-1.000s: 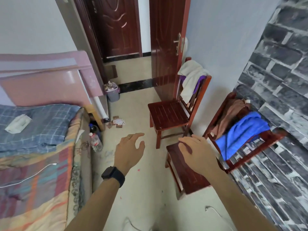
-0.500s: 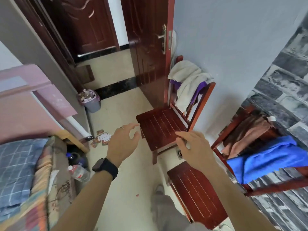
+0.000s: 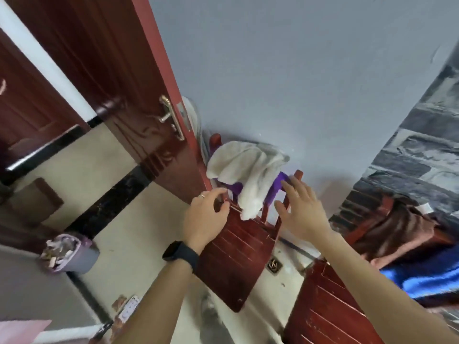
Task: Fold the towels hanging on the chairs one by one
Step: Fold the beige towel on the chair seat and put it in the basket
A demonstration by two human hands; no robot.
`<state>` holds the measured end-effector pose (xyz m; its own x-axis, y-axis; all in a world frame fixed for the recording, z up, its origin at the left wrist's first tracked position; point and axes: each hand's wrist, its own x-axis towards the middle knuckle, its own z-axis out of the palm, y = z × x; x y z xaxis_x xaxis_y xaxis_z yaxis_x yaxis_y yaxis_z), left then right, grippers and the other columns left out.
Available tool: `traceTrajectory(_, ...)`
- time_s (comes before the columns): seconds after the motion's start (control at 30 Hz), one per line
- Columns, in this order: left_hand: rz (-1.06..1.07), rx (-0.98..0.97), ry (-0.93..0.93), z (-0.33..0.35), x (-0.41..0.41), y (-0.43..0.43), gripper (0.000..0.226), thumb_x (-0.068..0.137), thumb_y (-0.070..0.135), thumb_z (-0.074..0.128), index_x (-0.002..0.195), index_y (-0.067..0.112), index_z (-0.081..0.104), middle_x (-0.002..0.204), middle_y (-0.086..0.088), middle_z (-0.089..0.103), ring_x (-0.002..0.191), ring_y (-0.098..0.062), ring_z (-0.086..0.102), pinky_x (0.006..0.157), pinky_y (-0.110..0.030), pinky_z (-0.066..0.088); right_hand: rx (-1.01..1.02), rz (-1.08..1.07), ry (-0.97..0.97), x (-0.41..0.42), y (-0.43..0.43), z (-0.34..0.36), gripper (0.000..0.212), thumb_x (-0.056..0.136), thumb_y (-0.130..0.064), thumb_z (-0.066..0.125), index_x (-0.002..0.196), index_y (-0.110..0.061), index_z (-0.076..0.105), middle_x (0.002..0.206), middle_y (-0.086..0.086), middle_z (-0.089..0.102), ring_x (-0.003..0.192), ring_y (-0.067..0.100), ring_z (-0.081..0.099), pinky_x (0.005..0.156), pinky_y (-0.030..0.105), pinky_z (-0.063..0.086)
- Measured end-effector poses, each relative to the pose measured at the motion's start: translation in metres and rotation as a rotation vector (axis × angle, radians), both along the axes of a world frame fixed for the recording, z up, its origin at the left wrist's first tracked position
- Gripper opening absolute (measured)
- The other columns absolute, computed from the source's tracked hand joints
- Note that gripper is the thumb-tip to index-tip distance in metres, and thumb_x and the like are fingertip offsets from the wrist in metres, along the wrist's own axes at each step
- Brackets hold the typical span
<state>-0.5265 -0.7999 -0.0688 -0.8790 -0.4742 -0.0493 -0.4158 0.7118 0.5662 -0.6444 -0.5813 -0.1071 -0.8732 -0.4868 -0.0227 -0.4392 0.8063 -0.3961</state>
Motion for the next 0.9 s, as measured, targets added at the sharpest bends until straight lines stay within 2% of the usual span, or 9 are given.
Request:
traceTrajectory(0.07, -0.118, -0.043, -0.025, -0.005, -0.049, -0.014, 0.039, 0.092, 0.044, 0.054, 0.131, 0.037, 0.054, 0.116, 0.006, 0.062, 0.111, -0.021, 0.056, 0.09, -0.038, 0.05, 0.097, -0.075, -0.012, -0.028, -0.015, -0.01, 0.069, 0.101, -0.052, 0.034, 0.16, -0.023, 0.011, 0.169, 0.002, -0.002, 0.156, 0.024, -0.003, 0.122, 0.051, 0.013)
traceTrajectory(0.13, -0.248, -0.084, -0.034, -0.013, -0.094, -0.025, 0.046, 0.092, 0.047, 0.056, 0.134, 0.029, 0.052, 0.122, 0.0, 0.062, 0.116, -0.025, 0.054, 0.092, -0.038, 0.047, 0.182, -0.135, -0.065, -0.048, -0.03, -0.021, 0.071, 0.102, -0.053, 0.029, 0.161, -0.022, 0.001, 0.168, 0.002, -0.013, 0.155, 0.022, -0.011, 0.123, 0.053, 0.006)
traceTrajectory(0.27, -0.466, -0.267, -0.044, -0.037, -0.172, -0.035, 0.063, 0.08, 0.068, 0.048, 0.129, 0.03, 0.052, 0.137, 0.0, 0.055, 0.132, -0.029, 0.045, 0.105, -0.046, 0.039, 0.259, -0.25, -0.144, -0.056, -0.052, -0.042, 0.066, 0.102, -0.051, 0.026, 0.161, -0.025, 0.011, 0.168, -0.001, -0.015, 0.154, 0.019, -0.016, 0.123, 0.055, 0.01)
traceTrajectory(0.37, -0.595, -0.422, -0.101, -0.048, -0.21, -0.033, 0.069, 0.076, 0.076, 0.046, 0.129, 0.034, 0.055, 0.153, -0.004, 0.039, 0.143, -0.037, 0.028, 0.109, -0.054, 0.034, 0.279, -0.322, -0.125, -0.053, -0.06, -0.054, 0.063, 0.102, -0.054, 0.027, 0.16, -0.035, 0.01, 0.166, -0.005, -0.022, 0.152, 0.018, -0.023, 0.124, 0.055, 0.01)
traceTrajectory(0.47, -0.726, -0.452, -0.069, -0.057, -0.226, -0.032, 0.047, 0.083, 0.065, 0.054, 0.117, 0.034, 0.065, 0.139, -0.003, 0.053, 0.13, -0.03, 0.046, 0.094, -0.044, 0.046, 0.294, -0.361, -0.099, -0.051, -0.064, -0.06, 0.066, 0.099, -0.06, 0.033, 0.158, -0.041, 0.011, 0.165, -0.006, -0.024, 0.152, 0.019, -0.024, 0.123, 0.055, 0.013)
traceTrajectory(0.57, -0.719, -0.246, 0.008, -0.06, -0.232, -0.039, 0.02, 0.092, 0.039, 0.056, 0.103, 0.032, 0.072, 0.112, 0.003, 0.067, 0.108, -0.024, 0.061, 0.079, -0.038, 0.051, 0.3, -0.402, -0.104, -0.051, -0.069, -0.063, 0.071, 0.095, -0.063, 0.038, 0.157, -0.042, 0.01, 0.165, -0.006, -0.025, 0.152, 0.02, -0.024, 0.123, 0.055, 0.015)
traceTrajectory(0.67, -0.595, 0.058, 0.047, -0.045, -0.232, -0.049, 0.025, 0.096, 0.032, 0.057, 0.118, 0.032, 0.069, 0.11, 0.004, 0.072, 0.101, -0.022, 0.065, 0.081, -0.035, 0.052, 0.287, -0.423, -0.132, -0.051, -0.071, -0.06, 0.073, 0.094, -0.06, 0.042, 0.157, -0.042, 0.012, 0.164, -0.008, -0.027, 0.151, 0.018, -0.025, 0.124, 0.053, 0.016)
traceTrajectory(0.8, -0.462, 0.463, 0.177, -0.003, -0.226, -0.073, 0.017, 0.093, 0.025, 0.063, 0.109, 0.022, 0.068, 0.1, 0.005, 0.072, 0.091, -0.009, 0.066, 0.074, -0.019, 0.045, 0.259, -0.431, -0.16, -0.049, -0.072, -0.049, 0.076, 0.091, -0.06, 0.044, 0.157, -0.044, 0.01, 0.163, -0.012, -0.029, 0.15, 0.013, -0.027, 0.124, 0.05, 0.015)
traceTrajectory(0.9, -0.45, 0.744, 0.202, 0.039, -0.215, -0.091, 0.014, 0.091, 0.016, 0.066, 0.104, 0.019, 0.07, 0.102, -0.004, 0.073, 0.1, -0.02, 0.068, 0.086, -0.033, 0.051, 0.235, -0.43, -0.238, -0.049, -0.072, -0.033, 0.075, 0.088, -0.06, 0.044, 0.156, -0.043, 0.019, 0.166, -0.01, -0.019, 0.152, 0.012, -0.021, 0.123, 0.051, 0.009)
